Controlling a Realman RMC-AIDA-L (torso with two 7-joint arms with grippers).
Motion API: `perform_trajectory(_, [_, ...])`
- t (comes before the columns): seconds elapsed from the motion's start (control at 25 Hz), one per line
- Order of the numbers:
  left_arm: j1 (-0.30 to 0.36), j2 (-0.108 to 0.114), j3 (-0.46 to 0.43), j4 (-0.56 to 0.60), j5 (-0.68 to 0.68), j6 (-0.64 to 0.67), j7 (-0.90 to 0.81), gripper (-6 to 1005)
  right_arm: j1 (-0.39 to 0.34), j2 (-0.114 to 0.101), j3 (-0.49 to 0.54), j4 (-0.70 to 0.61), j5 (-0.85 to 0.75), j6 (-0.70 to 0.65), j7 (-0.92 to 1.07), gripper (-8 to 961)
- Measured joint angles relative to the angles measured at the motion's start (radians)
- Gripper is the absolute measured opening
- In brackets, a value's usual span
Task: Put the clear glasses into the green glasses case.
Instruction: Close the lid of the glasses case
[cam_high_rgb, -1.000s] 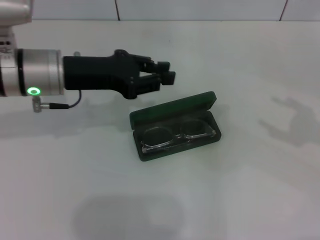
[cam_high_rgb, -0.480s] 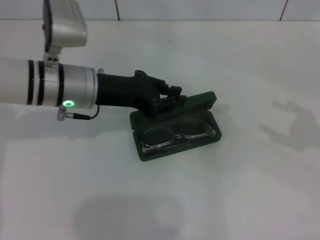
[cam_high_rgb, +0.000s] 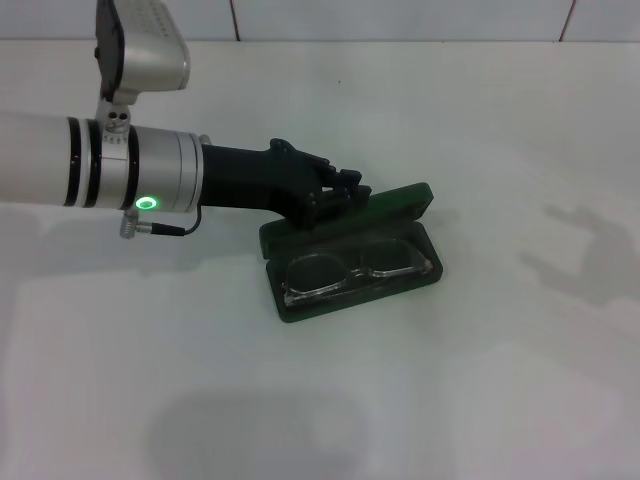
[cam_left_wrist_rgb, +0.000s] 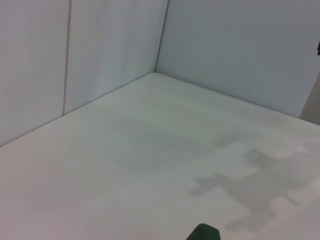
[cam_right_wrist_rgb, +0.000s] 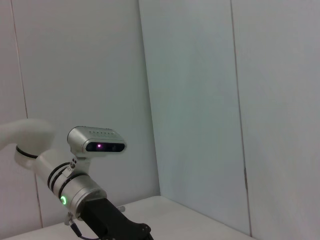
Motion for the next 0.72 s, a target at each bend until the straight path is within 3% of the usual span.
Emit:
perform_trajectory(0.32, [0.0, 0.001, -0.003, 0.0, -0.001, -0.003, 0.001, 153, 0.003, 0.0, -0.007, 0.003, 0.0, 0.0, -0.002, 763])
perform_trajectory(0.72, [-0.009, 0.001, -0.001, -0.042, -0.001, -0.049, 0.018, 153, 0.009, 0.0, -0.011, 0.02, 0.0, 0.0, -0.014, 763])
